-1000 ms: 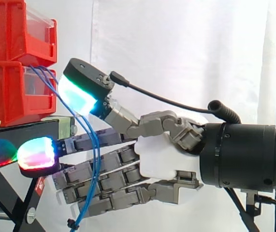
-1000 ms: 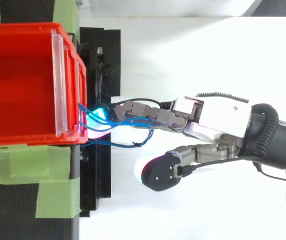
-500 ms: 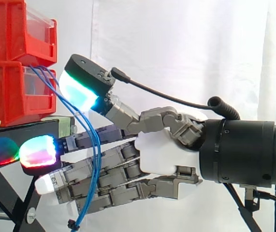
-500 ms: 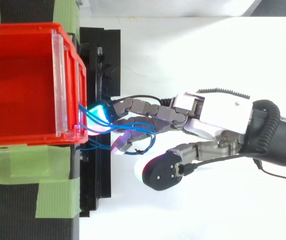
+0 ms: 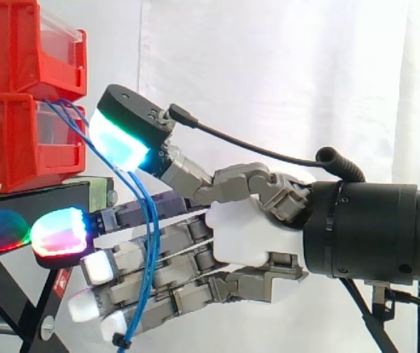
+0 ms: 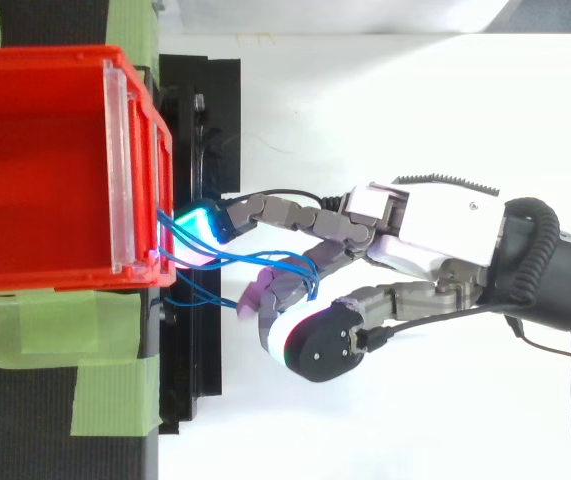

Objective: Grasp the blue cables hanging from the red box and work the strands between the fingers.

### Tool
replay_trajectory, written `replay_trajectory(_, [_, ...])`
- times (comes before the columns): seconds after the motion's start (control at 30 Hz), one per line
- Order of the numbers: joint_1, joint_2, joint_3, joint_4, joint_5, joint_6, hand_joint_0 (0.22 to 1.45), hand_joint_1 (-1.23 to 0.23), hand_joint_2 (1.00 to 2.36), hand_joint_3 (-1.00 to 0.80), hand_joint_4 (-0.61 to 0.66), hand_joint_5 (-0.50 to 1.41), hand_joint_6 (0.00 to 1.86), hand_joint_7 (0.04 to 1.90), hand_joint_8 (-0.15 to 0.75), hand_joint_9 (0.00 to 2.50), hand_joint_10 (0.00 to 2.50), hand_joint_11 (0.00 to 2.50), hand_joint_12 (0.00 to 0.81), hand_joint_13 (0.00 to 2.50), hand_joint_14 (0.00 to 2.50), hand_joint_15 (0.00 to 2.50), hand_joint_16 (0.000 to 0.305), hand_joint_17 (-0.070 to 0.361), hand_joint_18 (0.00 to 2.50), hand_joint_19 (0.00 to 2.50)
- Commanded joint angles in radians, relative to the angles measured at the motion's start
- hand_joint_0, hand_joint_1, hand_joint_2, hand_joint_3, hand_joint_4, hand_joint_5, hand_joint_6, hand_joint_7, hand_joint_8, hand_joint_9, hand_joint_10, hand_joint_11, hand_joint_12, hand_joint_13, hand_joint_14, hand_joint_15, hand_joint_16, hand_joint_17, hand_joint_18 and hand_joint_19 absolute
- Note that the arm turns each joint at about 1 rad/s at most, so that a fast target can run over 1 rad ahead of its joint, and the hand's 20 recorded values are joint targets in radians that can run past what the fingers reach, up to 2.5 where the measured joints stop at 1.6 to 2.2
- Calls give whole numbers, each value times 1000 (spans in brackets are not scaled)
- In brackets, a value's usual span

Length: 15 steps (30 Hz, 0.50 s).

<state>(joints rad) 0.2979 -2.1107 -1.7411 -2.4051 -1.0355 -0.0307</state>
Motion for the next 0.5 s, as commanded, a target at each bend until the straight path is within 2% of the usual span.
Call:
replay_trajectory(0.0, [0,0,0,0,0,0,740,-539,1000,-1000,277,-156,7,700,462,901,13,1261,532,972,18,958,74,167,954,533])
replay_trajectory(0.27, [1,0,0,0,0,0,748,-551,1000,-1000,299,-112,8,719,433,985,51,1653,520,1199,48,1551,77,174,1228,964])
replay_trajectory(0.3, [0,0,0,0,0,0,750,-555,1000,-1000,300,-102,8,719,434,978,143,1665,512,1181,248,1514,76,171,1255,1014])
replay_trajectory(0.4, [0,0,0,0,0,0,752,-557,1000,-1000,303,-94,8,727,434,962,319,1663,509,1157,438,1497,76,170,1291,1080])
replay_trajectory(0.47, [0,0,0,0,0,0,753,-557,1000,-1000,303,-93,8,727,427,957,331,1681,510,1152,451,1506,76,170,1291,1068])
